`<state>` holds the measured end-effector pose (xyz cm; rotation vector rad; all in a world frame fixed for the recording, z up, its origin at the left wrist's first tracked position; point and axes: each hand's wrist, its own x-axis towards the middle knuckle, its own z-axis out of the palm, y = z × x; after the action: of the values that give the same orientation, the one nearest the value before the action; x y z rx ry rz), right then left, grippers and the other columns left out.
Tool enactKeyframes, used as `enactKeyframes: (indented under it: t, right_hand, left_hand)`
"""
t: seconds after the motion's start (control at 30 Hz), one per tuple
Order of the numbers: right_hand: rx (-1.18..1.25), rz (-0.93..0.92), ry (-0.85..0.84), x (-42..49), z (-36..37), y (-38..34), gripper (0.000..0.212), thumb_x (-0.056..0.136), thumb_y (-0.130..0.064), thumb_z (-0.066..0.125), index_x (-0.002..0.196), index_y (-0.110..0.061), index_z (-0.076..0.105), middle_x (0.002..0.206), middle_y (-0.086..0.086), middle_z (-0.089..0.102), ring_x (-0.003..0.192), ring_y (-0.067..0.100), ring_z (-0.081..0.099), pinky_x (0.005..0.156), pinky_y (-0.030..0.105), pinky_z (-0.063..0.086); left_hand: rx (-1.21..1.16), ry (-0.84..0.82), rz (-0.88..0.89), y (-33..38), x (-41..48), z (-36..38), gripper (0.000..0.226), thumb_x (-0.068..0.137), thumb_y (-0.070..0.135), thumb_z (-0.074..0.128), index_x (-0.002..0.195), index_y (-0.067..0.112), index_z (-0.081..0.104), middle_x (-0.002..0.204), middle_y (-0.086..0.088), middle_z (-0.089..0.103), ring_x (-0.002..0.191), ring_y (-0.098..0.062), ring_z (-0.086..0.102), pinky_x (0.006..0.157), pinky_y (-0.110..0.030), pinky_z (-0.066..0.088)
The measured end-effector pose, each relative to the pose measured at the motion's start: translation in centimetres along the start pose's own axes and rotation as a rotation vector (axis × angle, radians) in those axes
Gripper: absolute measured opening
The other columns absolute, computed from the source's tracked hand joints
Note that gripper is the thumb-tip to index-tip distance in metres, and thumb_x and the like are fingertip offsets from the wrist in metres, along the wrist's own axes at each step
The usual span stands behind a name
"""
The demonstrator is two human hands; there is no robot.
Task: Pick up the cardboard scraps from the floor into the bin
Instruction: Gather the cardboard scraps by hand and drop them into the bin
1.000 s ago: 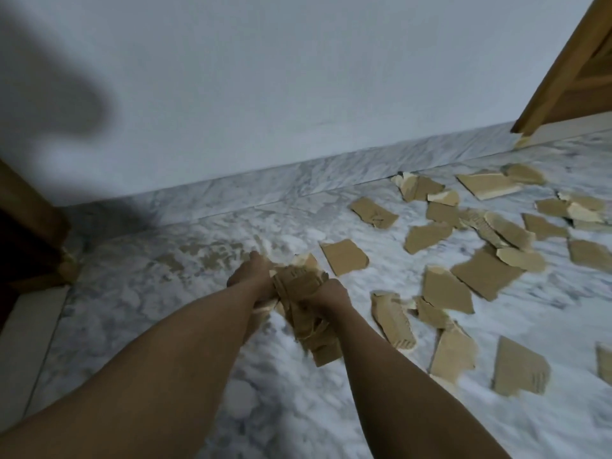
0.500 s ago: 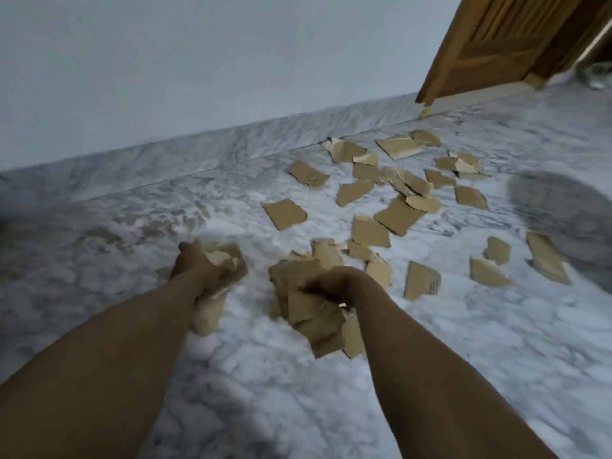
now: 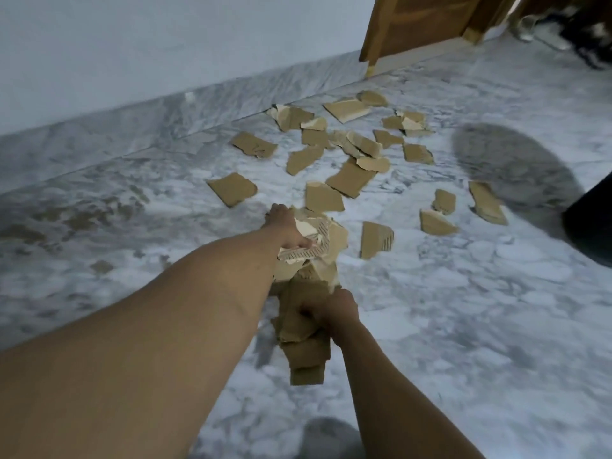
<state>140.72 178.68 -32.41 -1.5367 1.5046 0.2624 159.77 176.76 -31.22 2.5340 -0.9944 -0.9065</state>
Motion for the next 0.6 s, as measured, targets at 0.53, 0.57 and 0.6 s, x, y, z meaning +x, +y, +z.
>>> enactKeyframes:
  t: [0.53, 0.57, 0.6]
  right_hand:
    - [-0.051, -0.315, -0.243, 6.7, -3.2, -7.9, 0.090, 0.041, -0.039, 0.097, 0.120, -0.009, 0.067, 0.120, 0.015, 0.066, 0.105, 0.034, 0.067, 0.087, 0.049, 0.059]
    - [-0.100, -0.336, -0.270, 7.6, -1.9, -8.4, 0.098, 0.038, -0.044, 0.095, 0.126, -0.012, 0.064, 0.126, 0.013, 0.064, 0.112, 0.032, 0.063, 0.092, 0.048, 0.057]
    - [-0.121, -0.360, -0.287, 7.1, -1.0, -9.0, 0.096, 0.045, -0.041, 0.093, 0.131, -0.012, 0.061, 0.131, 0.012, 0.061, 0.118, 0.032, 0.061, 0.097, 0.047, 0.054]
  left_hand:
    - [0.045, 0.058, -0.139, -13.5, -5.5, 0.9, 0.110, 0.045, 0.060, 0.086, 0.137, 0.020, 0.040, 0.139, -0.002, 0.043, 0.123, -0.027, 0.052, 0.091, -0.043, 0.051]
    - [0.040, 0.077, -0.146, -14.1, -5.9, 0.9, 0.110, 0.044, 0.060, 0.086, 0.136, 0.022, 0.041, 0.142, -0.001, 0.041, 0.126, -0.026, 0.049, 0.092, -0.043, 0.051]
    - [0.032, 0.078, -0.164, -14.3, -6.5, 0.6, 0.109, 0.043, 0.061, 0.085, 0.136, 0.022, 0.041, 0.142, -0.001, 0.039, 0.127, -0.026, 0.048, 0.091, -0.042, 0.050]
